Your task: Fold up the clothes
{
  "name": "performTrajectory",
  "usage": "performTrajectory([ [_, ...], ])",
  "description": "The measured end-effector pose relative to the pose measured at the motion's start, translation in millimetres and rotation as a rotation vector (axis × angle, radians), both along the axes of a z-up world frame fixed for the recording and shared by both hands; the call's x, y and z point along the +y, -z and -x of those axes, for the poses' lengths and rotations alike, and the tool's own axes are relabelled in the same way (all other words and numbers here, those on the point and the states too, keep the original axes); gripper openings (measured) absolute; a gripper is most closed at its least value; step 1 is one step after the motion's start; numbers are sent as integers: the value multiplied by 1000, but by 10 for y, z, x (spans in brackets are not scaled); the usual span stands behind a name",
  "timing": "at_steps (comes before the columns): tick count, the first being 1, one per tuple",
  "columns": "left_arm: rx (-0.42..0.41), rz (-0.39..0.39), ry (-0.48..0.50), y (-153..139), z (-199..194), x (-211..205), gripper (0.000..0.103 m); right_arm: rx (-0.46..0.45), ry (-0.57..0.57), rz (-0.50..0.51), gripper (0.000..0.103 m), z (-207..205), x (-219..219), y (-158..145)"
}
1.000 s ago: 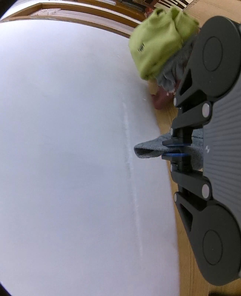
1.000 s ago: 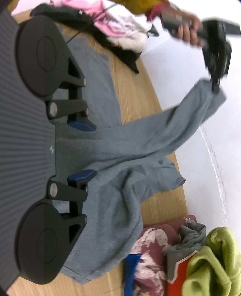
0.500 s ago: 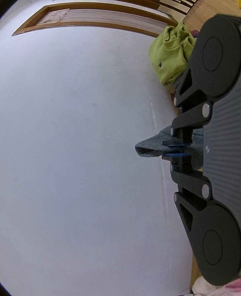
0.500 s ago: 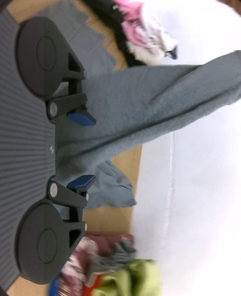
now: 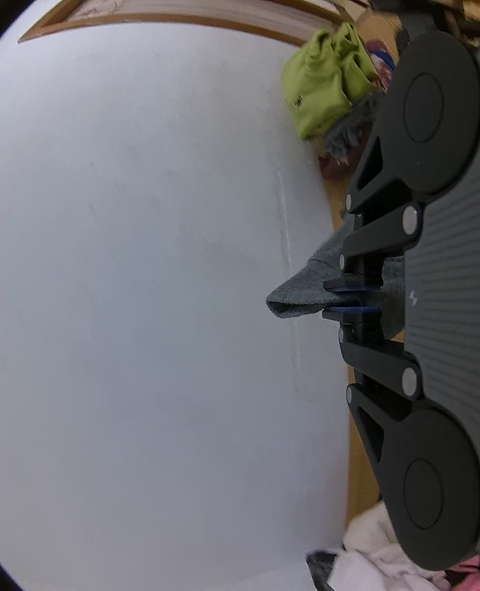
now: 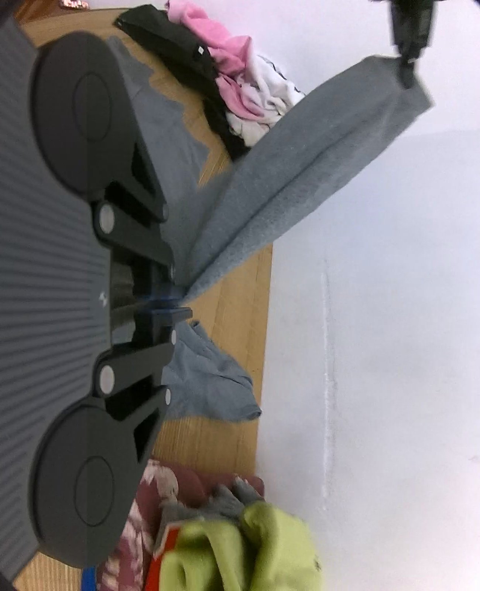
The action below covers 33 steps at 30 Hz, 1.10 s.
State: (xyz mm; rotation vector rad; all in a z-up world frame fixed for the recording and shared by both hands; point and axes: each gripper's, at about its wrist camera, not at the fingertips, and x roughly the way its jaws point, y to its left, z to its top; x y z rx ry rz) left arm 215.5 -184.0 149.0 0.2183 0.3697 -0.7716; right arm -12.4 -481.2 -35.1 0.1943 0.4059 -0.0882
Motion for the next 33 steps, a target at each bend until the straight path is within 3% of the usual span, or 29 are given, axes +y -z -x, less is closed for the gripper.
performTrajectory([
  [4,35,-12,-67,292,78,438,9,31,-56,97,7,328,534,-25],
  [7,82,-65,-136,763,170,841,9,126,-108,203,7,485,1089,266],
  [9,139,-85,-172,1123,214,1151,10,209,-127,213,7,480,1355,558],
  [11,241,-70,-192,1511,230,1415,10,287,-132,221,7,428,1546,864],
  [14,335,-57,-203,1870,253,1879,9,375,-115,257,7,362,1738,1172],
  [17,396,-58,-201,2174,299,2192,10,401,-95,262,10,331,1781,1145],
  [21,454,-41,-189,2271,458,2457,12,454,-75,269,19,291,1859,995],
  [26,519,-59,-187,2560,528,2723,12,403,-94,282,31,278,2165,797],
  [33,620,-70,-152,2831,718,2974,14,344,-324,240,34,40,2977,745],
])
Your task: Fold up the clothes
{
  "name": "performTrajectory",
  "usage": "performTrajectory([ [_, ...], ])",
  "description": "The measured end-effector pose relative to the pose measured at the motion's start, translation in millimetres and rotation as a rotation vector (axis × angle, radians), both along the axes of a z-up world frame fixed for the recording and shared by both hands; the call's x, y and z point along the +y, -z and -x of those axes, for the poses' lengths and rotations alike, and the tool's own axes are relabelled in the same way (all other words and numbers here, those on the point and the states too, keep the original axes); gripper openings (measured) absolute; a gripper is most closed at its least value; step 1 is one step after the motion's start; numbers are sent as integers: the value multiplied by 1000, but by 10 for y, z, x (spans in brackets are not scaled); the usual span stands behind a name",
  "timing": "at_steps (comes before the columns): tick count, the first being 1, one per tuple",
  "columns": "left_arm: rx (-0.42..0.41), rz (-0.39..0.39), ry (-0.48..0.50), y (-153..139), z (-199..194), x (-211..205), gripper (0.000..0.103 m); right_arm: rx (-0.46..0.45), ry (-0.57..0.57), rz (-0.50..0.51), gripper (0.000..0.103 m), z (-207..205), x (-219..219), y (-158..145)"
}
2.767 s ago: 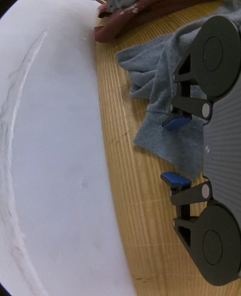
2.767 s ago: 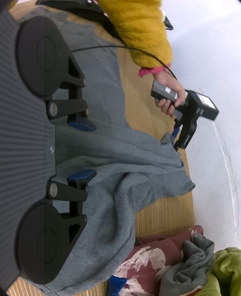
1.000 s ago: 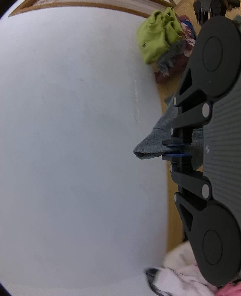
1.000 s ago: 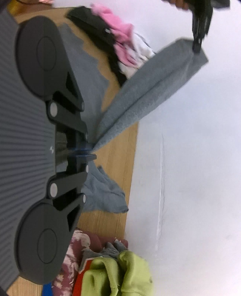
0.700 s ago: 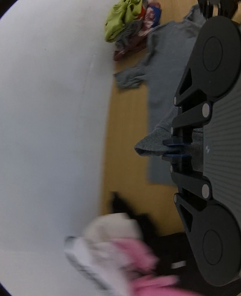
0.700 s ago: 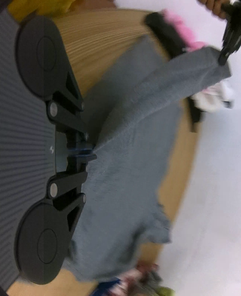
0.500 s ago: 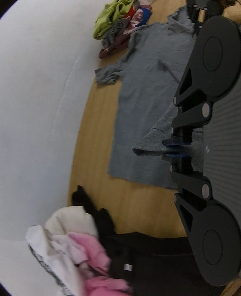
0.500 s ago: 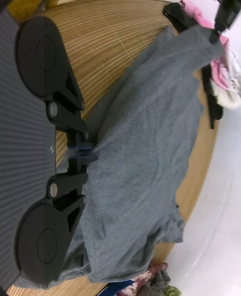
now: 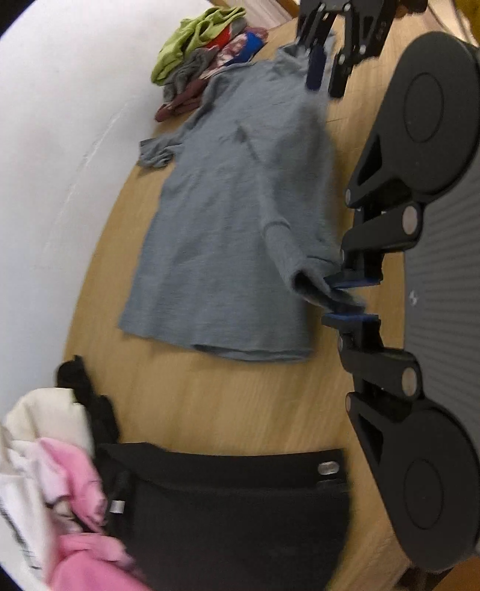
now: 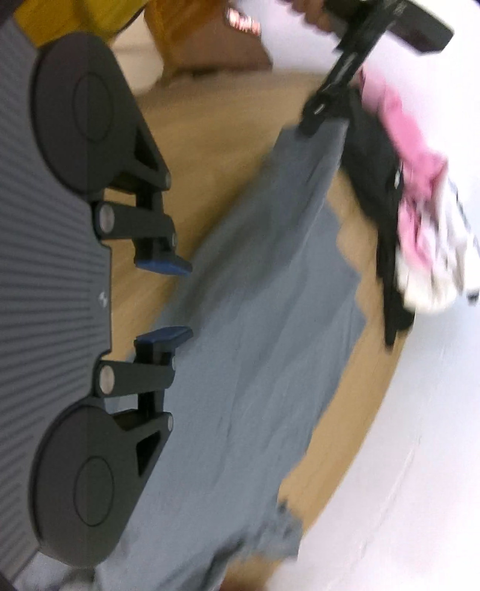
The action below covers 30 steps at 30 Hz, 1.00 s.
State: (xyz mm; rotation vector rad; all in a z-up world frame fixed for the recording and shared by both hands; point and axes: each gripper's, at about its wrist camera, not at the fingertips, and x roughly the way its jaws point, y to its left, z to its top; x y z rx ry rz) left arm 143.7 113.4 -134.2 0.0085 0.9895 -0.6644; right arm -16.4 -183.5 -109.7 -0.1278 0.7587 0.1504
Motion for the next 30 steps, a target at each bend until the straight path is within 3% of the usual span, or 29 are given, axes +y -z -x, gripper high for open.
performTrajectory([
  [6,62,-50,13,148,304,263,14,-33,-50,-104,34,-229,365,-64],
  [9,55,-24,5,65,370,352,14,-78,-40,-193,34,-281,369,-194],
  [13,11,13,15,-103,344,329,14,-126,56,-385,34,-484,162,-321],
  [17,-17,43,40,-220,245,232,15,-84,132,-523,36,-841,-2,-171],
  [20,17,117,92,-201,146,181,16,-46,167,-501,36,-970,82,-14],
  [23,-11,80,183,-144,89,78,17,21,201,-474,36,-1004,295,161],
  [25,17,84,254,-43,-7,70,17,36,238,-430,36,-992,480,245],
  [28,41,75,372,59,-162,101,17,5,373,-404,35,-879,678,254],
  [30,32,55,458,69,-262,138,17,-47,502,-445,35,-759,779,230],
])
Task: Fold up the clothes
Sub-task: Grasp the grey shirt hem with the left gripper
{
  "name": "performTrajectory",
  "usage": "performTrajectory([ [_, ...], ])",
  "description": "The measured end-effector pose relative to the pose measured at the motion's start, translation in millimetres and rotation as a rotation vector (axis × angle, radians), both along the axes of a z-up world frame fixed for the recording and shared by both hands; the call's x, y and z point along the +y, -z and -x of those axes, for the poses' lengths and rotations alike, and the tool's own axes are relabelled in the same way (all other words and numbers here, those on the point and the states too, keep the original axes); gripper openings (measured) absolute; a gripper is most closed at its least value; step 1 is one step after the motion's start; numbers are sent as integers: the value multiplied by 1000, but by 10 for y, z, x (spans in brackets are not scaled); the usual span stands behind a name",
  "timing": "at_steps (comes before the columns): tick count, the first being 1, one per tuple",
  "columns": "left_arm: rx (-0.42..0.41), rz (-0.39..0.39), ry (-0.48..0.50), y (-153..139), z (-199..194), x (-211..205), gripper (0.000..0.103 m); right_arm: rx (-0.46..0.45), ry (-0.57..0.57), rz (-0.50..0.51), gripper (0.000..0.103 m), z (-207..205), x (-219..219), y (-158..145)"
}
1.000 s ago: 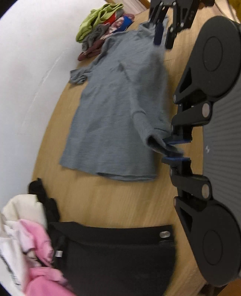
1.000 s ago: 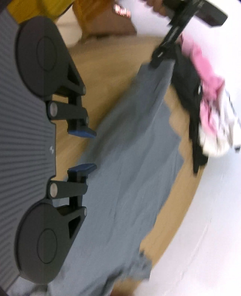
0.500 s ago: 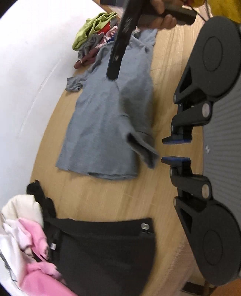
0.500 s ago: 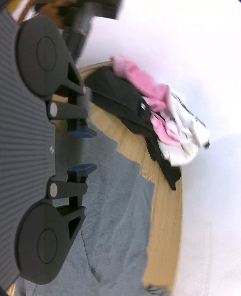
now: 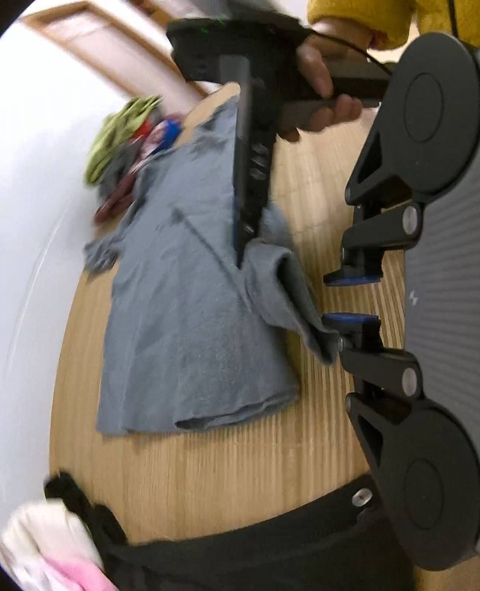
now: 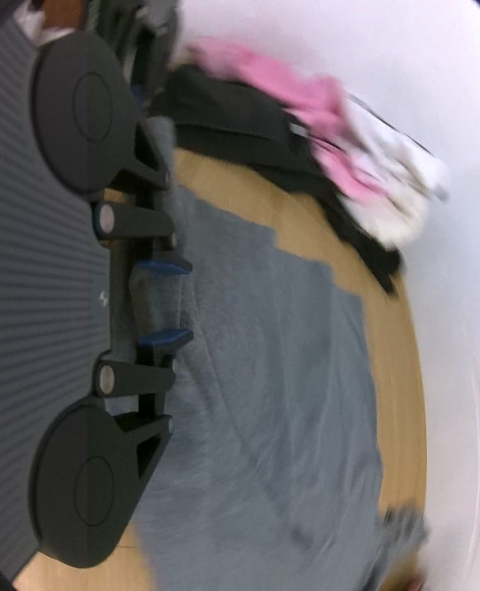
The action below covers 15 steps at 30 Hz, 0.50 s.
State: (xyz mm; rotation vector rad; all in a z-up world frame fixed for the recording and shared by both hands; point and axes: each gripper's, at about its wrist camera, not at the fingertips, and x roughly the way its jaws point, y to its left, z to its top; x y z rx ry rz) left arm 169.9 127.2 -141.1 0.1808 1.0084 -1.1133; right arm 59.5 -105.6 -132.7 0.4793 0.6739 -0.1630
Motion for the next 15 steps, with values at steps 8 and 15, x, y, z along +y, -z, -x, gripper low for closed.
performTrajectory([
  [8,0,17,247,-30,-167,37,20,26,247,27,36,487,660,-215],
  [15,-200,-53,287,-73,-195,218,23,-25,137,100,43,399,1230,-207],
])
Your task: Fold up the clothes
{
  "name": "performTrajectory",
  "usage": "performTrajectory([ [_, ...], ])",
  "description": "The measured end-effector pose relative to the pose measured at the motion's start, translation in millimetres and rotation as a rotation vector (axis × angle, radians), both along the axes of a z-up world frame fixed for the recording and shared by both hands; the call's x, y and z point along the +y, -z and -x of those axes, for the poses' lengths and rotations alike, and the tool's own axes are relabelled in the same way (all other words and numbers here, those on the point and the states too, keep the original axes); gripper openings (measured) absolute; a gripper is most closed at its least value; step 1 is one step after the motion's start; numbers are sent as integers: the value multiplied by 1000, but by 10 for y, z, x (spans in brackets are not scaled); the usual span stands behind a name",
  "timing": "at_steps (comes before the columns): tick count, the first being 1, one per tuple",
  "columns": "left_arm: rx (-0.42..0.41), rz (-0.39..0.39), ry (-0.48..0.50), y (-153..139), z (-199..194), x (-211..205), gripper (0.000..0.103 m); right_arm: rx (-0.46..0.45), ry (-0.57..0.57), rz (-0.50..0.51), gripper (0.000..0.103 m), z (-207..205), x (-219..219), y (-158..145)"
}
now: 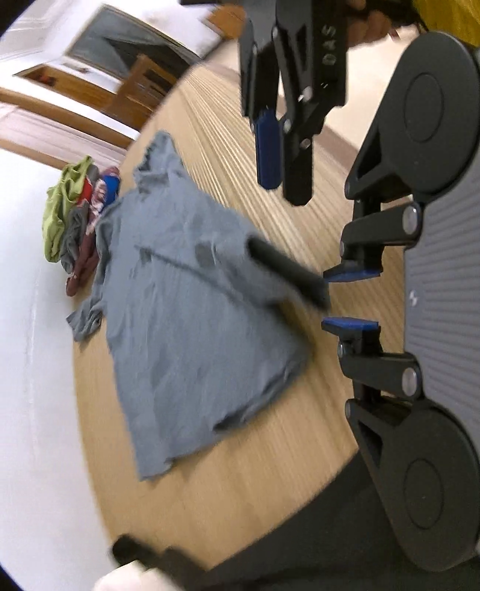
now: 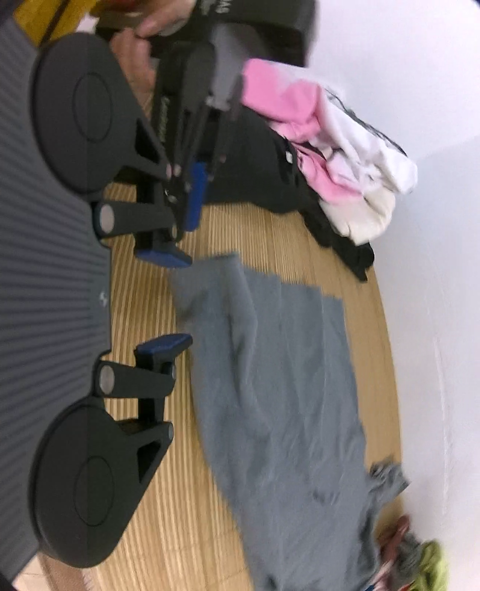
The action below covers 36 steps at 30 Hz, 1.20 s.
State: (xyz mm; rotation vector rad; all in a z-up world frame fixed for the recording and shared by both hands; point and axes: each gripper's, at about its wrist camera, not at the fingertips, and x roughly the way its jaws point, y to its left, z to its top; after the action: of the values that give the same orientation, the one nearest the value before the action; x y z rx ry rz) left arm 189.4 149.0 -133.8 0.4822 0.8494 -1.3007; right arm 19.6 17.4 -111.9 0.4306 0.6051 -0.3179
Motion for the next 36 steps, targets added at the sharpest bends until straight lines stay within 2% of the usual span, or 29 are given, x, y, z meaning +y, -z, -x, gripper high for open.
performTrajectory([
  [3,-55,-55,53,33,-43,-58,22,35,40,-16,43,-150,114,30],
  [6,-65,-32,153,-32,-111,-123,23,50,104,-3,43,-260,176,-13],
  [10,-48,-2,383,-8,-263,-305,23,64,316,1,43,-359,262,-17],
  [12,-106,-17,464,22,-263,-386,23,67,420,-30,43,-360,356,0],
  [15,-74,-4,544,34,-306,-464,23,70,498,-49,43,-333,467,-31],
  [18,-119,-1,543,125,-265,-541,26,83,529,-36,43,-377,516,-18],
  [21,-111,-2,512,181,-300,-593,25,96,551,-64,44,-437,564,47],
  [22,-112,-3,505,187,-328,-602,21,108,551,-62,44,-463,582,74],
  [23,-105,2,509,178,-356,-593,10,119,552,-61,44,-499,595,96],
  [25,-71,15,517,152,-433,-570,7,136,542,-51,44,-571,638,120],
  [29,5,9,516,105,-554,-516,5,164,514,52,43,-749,747,104],
  [32,-21,11,519,108,-552,-542,3,185,504,135,43,-900,812,101],
  [36,5,-5,532,146,-603,-609,4,257,567,197,42,-1016,758,218],
])
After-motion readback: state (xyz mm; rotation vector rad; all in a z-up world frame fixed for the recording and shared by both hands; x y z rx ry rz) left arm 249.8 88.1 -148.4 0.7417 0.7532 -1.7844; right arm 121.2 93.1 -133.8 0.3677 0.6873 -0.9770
